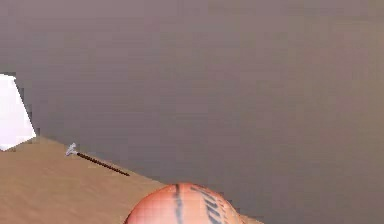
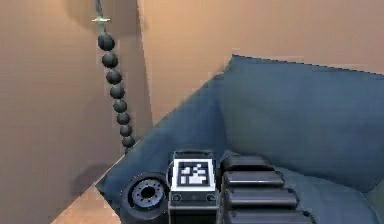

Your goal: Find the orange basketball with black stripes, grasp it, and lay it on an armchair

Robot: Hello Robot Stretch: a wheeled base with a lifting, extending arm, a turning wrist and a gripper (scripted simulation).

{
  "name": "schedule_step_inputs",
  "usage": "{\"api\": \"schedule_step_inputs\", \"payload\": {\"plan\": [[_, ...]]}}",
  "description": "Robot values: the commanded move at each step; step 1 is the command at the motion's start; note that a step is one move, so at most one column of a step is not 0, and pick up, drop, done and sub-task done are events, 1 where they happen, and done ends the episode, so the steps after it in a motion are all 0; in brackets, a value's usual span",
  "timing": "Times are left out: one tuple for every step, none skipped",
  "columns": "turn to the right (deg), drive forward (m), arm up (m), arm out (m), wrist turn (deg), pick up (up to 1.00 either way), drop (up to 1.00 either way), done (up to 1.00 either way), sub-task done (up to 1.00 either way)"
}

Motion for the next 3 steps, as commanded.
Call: {"api": "schedule_step_inputs", "payload": {"plan": [[45.0, 0.0, 0.0, 0.0, 0.0, 0.0, 0.0, 0.0, 0.0], [15.0, 0.0, 0.0, 0.0, 0.0, 0.0, 0.0, 0.0, 0.0], [0.0, 0.0, 0.0, 0.48, 0.0, 0.0, 0.0, 0.0, 0.0]]}}
